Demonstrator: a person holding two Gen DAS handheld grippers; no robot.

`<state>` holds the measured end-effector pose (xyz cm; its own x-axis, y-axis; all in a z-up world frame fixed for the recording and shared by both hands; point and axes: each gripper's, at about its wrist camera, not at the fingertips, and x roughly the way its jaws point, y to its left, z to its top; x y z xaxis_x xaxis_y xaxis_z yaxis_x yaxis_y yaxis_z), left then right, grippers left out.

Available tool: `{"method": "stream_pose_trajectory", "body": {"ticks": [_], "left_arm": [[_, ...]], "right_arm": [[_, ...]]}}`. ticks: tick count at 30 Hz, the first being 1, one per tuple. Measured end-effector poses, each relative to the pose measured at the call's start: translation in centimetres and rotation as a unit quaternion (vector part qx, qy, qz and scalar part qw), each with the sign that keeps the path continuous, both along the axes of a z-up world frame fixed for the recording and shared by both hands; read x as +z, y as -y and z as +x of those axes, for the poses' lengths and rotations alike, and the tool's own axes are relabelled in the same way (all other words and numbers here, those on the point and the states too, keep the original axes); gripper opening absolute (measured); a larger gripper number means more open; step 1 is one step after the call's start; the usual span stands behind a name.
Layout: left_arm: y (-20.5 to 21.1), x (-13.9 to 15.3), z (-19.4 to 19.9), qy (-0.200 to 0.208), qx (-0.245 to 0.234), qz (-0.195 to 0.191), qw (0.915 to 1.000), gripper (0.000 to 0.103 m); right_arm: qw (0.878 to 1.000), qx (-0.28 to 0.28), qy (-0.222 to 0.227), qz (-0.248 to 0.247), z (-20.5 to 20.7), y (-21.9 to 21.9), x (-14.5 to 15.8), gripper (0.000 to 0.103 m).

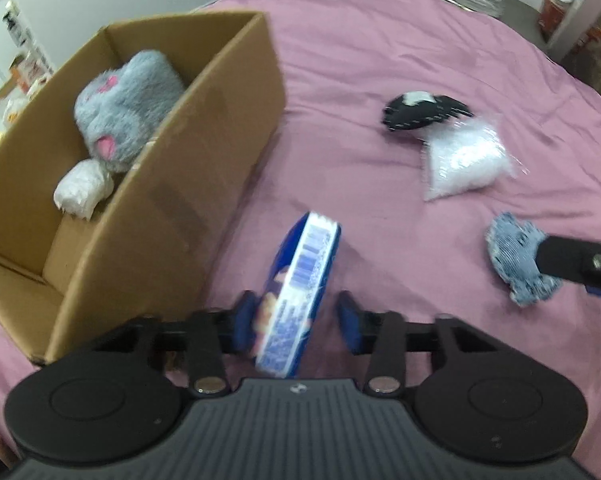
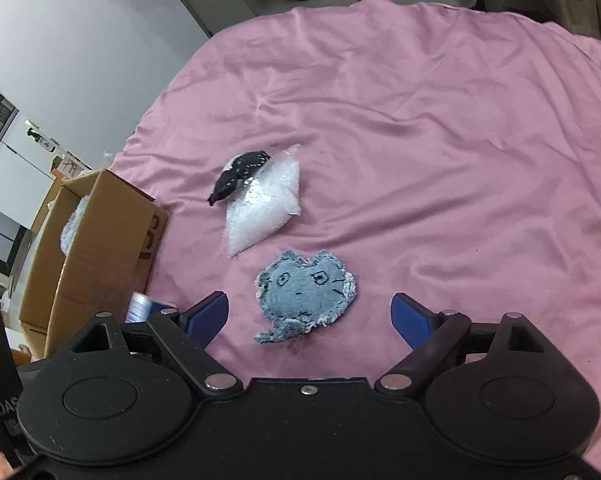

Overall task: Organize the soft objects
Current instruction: 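Grasp the blue tissue pack with the left gripper while the right grasps the denim cat plush, then carry the tissue pack with the left gripper while the right carries the denim plush to the box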

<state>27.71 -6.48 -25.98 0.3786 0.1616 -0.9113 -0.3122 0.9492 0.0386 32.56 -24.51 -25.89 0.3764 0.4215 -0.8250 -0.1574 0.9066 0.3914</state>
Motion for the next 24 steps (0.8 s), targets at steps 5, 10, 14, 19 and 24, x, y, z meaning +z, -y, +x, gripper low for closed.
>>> {"method": "stream_pose_trajectory", "body": {"ticks": [5, 10, 14, 19, 24], "left_arm": [[-0.5, 0.7, 0.2, 0.007, 0.008, -0.015, 0.9998, 0.02], [-0.5, 1.8, 0.3, 0.021, 0.002, -0.037, 0.9991, 0.02], [-0.9, 3.0, -0.3, 0.032, 0.0, -0.051, 0.9982, 0.02], [-1.6, 4.6, -1.1, 0.045, -0.002, -0.063, 0.997, 0.02], [-2.2, 6.4, -2.1, 0.065, -0.006, -0.077, 0.9949, 0.02]], "right_arm": [[1.0, 0.005, 0.002, 0.003, 0.4, -0.4, -0.3, 0.078], [1.0, 0.007, -0.005, -0.016, 0.6, -0.9, -0.9, 0.078], [1.0, 0.005, 0.001, -0.028, 0.7, -1.4, -0.9, 0.078], [0.998, 0.019, 0.0, -0.057, 0.5, -2.2, -1.2, 0.044], [0.999, 0.006, 0.005, -0.044, -0.5, -1.6, -0.2, 0.036]]}}
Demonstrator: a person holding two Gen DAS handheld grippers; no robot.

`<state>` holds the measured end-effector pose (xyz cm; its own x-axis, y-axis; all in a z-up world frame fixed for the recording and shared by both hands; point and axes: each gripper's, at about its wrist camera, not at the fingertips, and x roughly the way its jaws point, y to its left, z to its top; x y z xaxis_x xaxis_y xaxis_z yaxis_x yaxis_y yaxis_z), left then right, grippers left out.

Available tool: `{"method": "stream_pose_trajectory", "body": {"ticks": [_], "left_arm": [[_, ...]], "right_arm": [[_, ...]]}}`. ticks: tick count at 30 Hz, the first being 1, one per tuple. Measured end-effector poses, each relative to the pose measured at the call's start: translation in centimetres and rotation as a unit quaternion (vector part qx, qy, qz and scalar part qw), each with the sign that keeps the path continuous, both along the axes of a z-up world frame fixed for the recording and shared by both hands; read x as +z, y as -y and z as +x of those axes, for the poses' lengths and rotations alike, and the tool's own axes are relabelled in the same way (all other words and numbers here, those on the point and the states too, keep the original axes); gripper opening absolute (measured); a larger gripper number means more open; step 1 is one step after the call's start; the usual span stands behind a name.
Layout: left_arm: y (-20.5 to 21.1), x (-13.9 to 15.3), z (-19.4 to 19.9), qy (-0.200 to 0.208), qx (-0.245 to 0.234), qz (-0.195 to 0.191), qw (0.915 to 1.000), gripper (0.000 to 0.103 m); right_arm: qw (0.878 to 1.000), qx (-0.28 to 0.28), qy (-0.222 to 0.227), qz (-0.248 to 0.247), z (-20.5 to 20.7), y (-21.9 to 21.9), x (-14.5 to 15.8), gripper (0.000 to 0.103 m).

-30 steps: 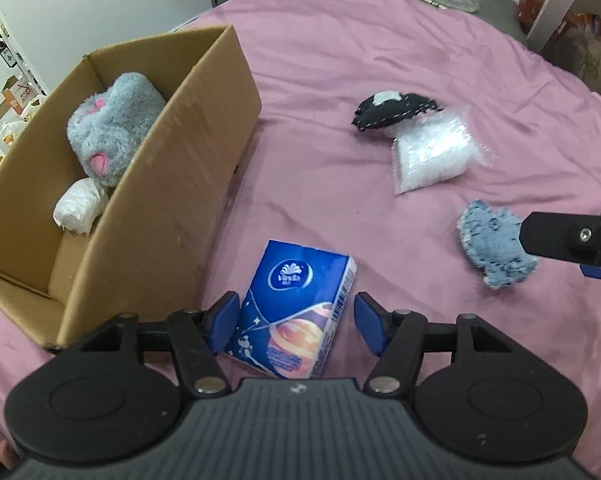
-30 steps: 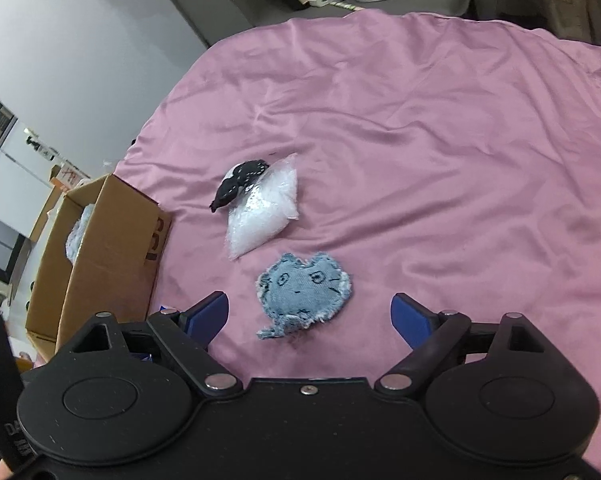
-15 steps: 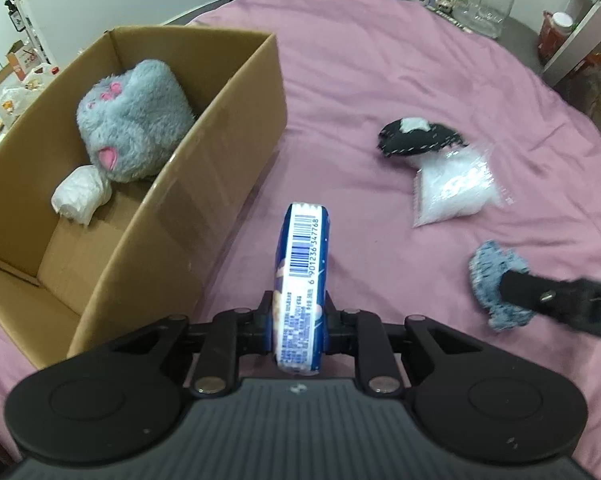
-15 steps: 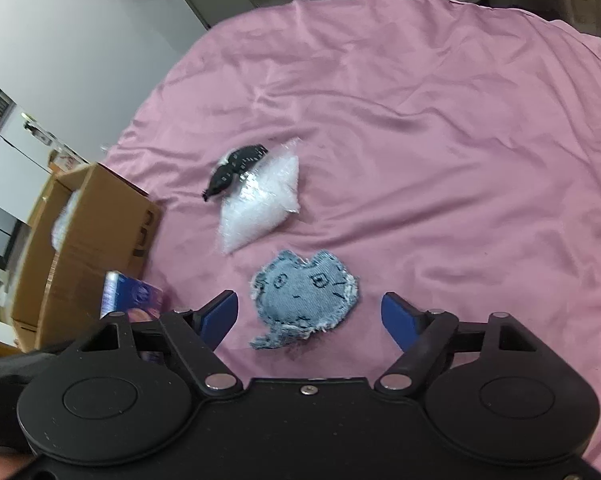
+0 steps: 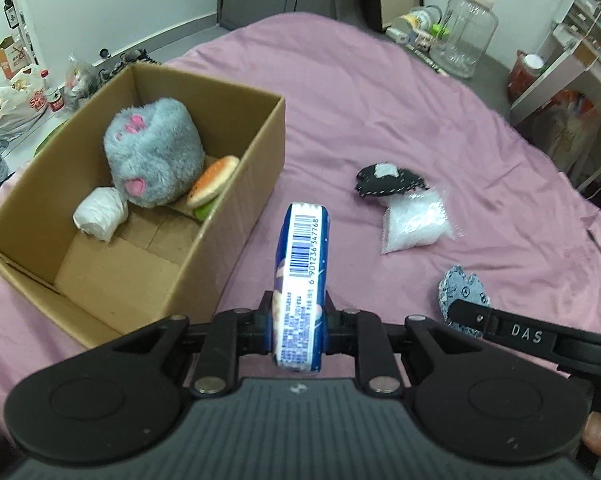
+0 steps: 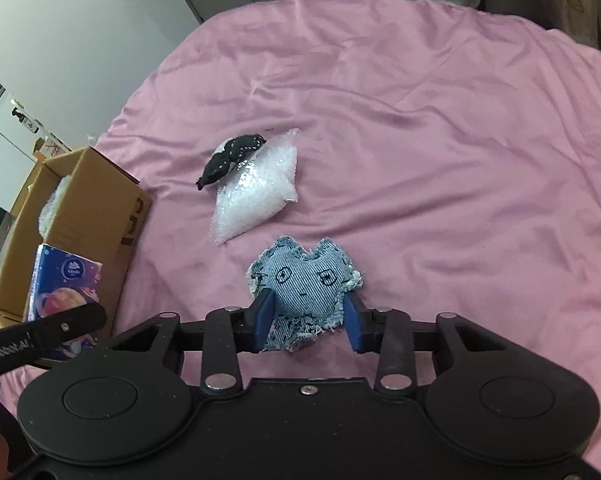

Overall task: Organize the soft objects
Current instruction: 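Carry the tissue pack with the left gripper while the right carries the denim plush to the box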

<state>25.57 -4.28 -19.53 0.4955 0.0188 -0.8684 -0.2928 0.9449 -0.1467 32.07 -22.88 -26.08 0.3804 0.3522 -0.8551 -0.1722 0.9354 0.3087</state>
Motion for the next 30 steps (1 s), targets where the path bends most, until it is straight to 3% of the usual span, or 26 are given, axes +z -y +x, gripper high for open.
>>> {"method": "stream_pose_trajectory", "body": {"ticks": [8, 17, 30], "left_arm": [[-1.3, 2.4, -2.0, 0.021, -0.01, -0.021, 0.9995, 0.02], [-2.6, 4.5, -3.3, 0.044, -0.032, -0.008, 0.9985, 0.02], [-4.8, 8.0, -5.1, 0.073, -0.063, -0.003, 0.9953, 0.02]], "right_arm": [[0.999, -0.035, 0.033, -0.001, -3.0, 0.8, 3.7, 0.036], [0.997, -0.041, 0.056, -0.01, -5.6, 0.2, 6.7, 0.036], [0.989, -0.064, 0.126, -0.05, -8.8, -0.7, 11.1, 0.037]]}}
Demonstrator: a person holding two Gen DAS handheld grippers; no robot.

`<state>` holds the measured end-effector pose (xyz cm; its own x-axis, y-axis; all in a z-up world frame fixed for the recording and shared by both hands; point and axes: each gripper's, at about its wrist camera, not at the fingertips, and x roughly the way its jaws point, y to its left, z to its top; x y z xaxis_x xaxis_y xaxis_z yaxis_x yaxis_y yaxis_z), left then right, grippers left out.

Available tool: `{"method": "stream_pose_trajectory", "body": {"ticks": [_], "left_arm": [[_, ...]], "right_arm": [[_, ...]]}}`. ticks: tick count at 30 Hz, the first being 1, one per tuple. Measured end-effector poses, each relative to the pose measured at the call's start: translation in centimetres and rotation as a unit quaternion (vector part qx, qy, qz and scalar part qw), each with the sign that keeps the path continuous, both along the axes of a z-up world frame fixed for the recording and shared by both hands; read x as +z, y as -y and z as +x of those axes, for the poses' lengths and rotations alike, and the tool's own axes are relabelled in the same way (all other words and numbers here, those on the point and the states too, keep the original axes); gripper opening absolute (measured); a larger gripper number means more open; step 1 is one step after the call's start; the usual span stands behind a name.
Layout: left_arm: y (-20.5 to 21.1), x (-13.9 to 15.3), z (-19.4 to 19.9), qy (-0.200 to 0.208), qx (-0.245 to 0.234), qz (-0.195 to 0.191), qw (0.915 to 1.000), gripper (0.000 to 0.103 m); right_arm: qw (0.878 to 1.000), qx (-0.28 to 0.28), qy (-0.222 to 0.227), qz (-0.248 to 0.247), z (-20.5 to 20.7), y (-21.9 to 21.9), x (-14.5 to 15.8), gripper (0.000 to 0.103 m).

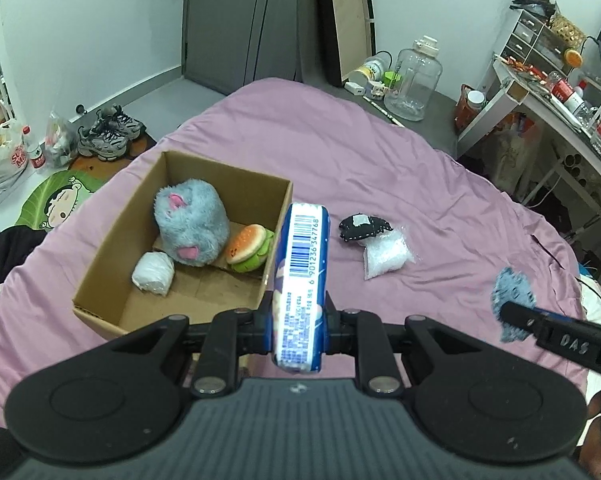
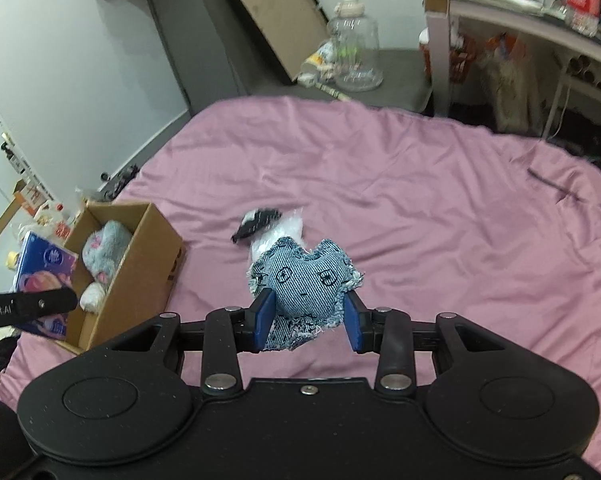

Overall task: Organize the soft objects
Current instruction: 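Carry the tissue pack with the left gripper while the right carries the denim plush to the box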

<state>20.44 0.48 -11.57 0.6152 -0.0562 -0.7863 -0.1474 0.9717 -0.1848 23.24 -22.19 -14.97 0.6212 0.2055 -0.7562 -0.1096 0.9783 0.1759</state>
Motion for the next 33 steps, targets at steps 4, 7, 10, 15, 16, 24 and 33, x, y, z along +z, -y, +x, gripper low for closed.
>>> {"method": "stream_pose_trajectory", "body": {"ticks": [4, 7, 10, 15, 16, 24, 33], "left_arm": [[-0.7, 0.6, -0.4, 0.006, -0.004, 0.004, 1.0, 0.02], [-1.3, 1.0, -0.5, 0.01, -0.006, 0.005, 0.9999, 0.02], [-2.0, 1.4, -0.5, 0.013, -0.008, 0.007, 0.9999, 0.02], [-3.2, 1.5, -0.4, 0.014, -0.008, 0.013, 0.9998, 0.02], [-3.4, 1.5, -0.3, 0.015, -0.007, 0.013, 0.9998, 0.02], [-5.6, 1.2, 0.1, 0.017, -0.003, 0.029, 0.9994, 0.02], [-9.4, -1.0, 1.2, -0.005, 0.02, 0.018, 0.9996, 0.02]], "right_arm": [[0.999, 0.008, 0.031, -0.004, -0.4, -0.6, 2.1, 0.037], [0.999, 0.01, 0.041, 0.005, -0.5, -1.0, 3.2, 0.037], [0.999, 0.015, 0.043, 0.003, -0.7, -1.7, 3.5, 0.037], [0.999, 0.027, 0.044, 0.008, -1.1, -3.1, 3.8, 0.037], [0.998, 0.03, 0.045, 0.01, -1.2, -3.4, 4.0, 0.037], [0.998, 0.044, 0.05, 0.015, -1.2, -5.8, 4.2, 0.037], [0.996, 0.055, 0.057, 0.027, -0.6, -8.2, 3.9, 0.037]]}}
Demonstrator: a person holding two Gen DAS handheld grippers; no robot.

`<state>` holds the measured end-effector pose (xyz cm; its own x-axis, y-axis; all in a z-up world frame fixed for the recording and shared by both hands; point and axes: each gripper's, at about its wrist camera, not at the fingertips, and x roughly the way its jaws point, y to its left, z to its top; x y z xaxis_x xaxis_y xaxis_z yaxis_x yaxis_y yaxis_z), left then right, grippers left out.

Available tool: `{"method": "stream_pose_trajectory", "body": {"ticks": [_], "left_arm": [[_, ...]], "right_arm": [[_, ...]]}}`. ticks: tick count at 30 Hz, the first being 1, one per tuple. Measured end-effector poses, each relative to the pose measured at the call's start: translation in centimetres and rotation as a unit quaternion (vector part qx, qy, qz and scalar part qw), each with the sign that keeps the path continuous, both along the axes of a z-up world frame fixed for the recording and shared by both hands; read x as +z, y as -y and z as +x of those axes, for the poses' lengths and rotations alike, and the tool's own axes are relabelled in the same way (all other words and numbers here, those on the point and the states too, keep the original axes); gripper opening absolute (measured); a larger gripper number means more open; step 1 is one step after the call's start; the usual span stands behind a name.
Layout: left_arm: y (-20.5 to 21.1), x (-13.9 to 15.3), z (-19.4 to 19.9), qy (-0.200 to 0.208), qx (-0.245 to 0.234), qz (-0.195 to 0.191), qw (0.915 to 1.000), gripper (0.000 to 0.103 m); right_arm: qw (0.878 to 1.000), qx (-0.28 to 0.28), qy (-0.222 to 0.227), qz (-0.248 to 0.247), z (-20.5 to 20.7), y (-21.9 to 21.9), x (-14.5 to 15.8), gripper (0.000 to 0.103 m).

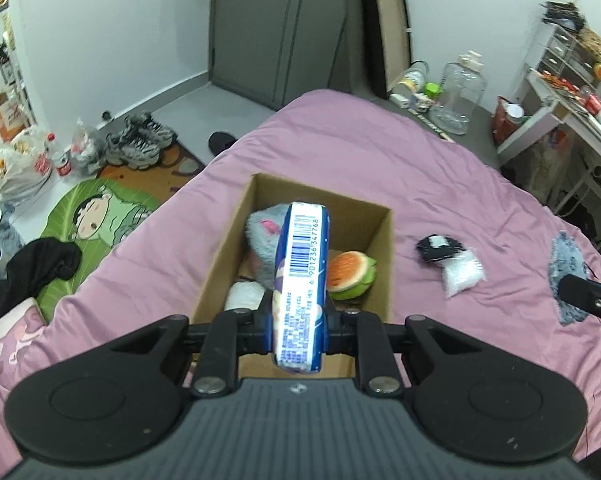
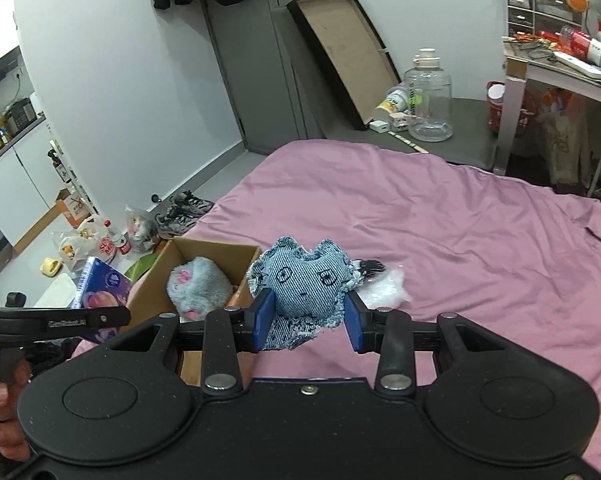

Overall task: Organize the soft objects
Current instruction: 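Carry the tissue pack with the left gripper while the right carries the denim plush to the box, then open the left gripper into the box while the right releases the denim plush inside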

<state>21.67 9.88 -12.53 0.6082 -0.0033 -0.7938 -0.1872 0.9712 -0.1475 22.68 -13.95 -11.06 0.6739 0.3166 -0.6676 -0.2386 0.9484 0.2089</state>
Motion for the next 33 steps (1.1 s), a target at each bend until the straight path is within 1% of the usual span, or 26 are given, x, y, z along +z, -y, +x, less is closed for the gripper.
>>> {"method": "stream_pose_trajectory", "body": {"ticks": [8, 11, 15, 16, 20, 23, 26, 31, 32, 33], "left_arm": [[-2.1, -2.0, 0.9, -0.02, 0.014, -0.009, 0.9997, 0.02], [-2.4, -2.9, 1.5, -0.032, 0.011, -0.018, 0.9993, 0.02], [-2.5, -4.1, 2.3, -0.054, 0.01, -0.016, 0.9984, 0.021], [-2.6, -4.3, 2.4, -0.057, 0.01, -0.014, 0.9982, 0.024], [-3.0, -5.0, 2.8, -0.073, 0.005, -0.025, 0.997, 0.03], [-3.3, -5.2, 2.8, -0.076, 0.015, -0.016, 0.9968, 0.037], [-3.6, -5.0, 2.7, -0.072, 0.018, -0.027, 0.9968, 0.038], [-3.8, -4.4, 2.7, -0.07, 0.019, -0.024, 0.9971, 0.041], [-3.8, -4.2, 2.7, -0.069, 0.02, -0.026, 0.9971, 0.041], [-3.9, -4.0, 2.6, -0.068, 0.022, -0.025, 0.9971, 0.042]], "right_arm": [[1.0, 0.02, -0.003, 0.01, 0.9, -2.8, -0.7, 0.037], [0.999, 0.029, -0.008, 0.012, 1.4, -3.9, -1.1, 0.037], [0.999, 0.035, -0.018, 0.014, 2.0, -4.9, -1.6, 0.037], [0.999, 0.037, -0.019, 0.015, 2.1, -5.2, -1.8, 0.037], [0.998, 0.047, -0.027, 0.017, 2.5, -6.5, -2.2, 0.037], [0.998, 0.059, -0.034, 0.016, 2.6, -7.6, -2.7, 0.037], [0.997, 0.069, -0.041, 0.019, 2.8, -8.4, -3.1, 0.037], [0.995, 0.083, -0.052, 0.026, 2.8, -9.5, -3.4, 0.038], [0.995, 0.086, -0.051, 0.029, 2.7, -9.8, -3.4, 0.042], [0.994, 0.093, -0.048, 0.03, 2.5, -10.1, -3.3, 0.044]]}}
